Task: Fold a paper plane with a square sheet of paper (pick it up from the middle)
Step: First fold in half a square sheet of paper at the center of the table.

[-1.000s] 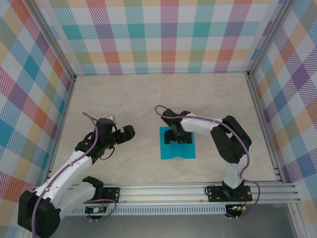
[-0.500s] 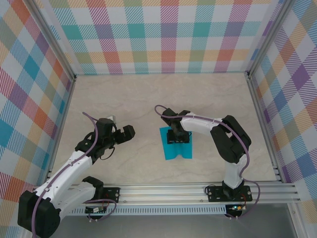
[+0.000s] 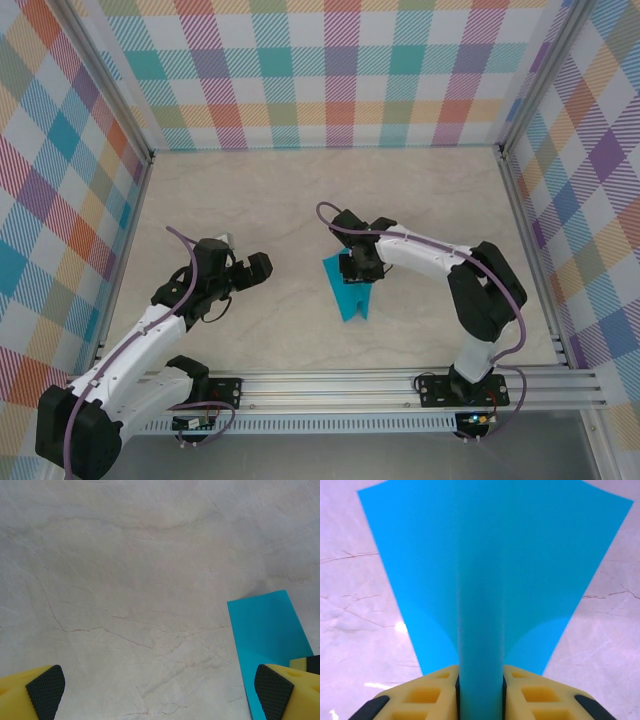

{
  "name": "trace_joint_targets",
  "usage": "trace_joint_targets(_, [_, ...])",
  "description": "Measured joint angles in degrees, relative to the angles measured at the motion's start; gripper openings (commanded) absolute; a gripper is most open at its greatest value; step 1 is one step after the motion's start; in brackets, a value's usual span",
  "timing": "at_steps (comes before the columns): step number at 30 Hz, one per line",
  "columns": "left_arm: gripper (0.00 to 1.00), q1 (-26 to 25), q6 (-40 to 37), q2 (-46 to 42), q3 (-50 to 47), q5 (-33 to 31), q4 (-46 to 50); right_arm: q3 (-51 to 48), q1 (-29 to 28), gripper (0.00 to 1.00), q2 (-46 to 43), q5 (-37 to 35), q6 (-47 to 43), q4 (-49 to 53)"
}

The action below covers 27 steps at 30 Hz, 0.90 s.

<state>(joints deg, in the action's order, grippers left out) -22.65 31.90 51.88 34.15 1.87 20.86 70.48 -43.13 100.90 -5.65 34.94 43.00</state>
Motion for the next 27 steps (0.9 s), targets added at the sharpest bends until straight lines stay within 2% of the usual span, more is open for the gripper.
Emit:
trace_joint_targets(6, [1.0, 0.0, 0.0, -0.9, 0.0, 0.0, 0.2, -0.5, 0.8, 0.27, -4.7, 8.2, 0.5, -3.9])
trace_joint_targets(11, [1.0, 0.0, 0.3, -1.6, 0.1, 0.0, 0.2, -4.2, 4.5, 0.3, -10.4, 19.3, 4.5, -14.6])
trace_joint_targets(14, [1.0, 0.0, 0.3, -1.6, 0.1, 0.6, 0.1, -7.6, 6.9, 0.31, -10.8, 23.6, 8.2, -22.0])
trace_joint_targets(20, [1.0, 0.0, 0.5, -0.7, 0.1, 2.7, -0.3, -14.7, 8.9, 0.36, -7.8, 26.4, 14.0, -31.6])
trace_joint_targets(27, [1.0, -0.1, 1.3, 2.1, 0.1, 5.9, -2.7, -20.2, 8.9, 0.45, -7.2, 23.9, 16.1, -33.5])
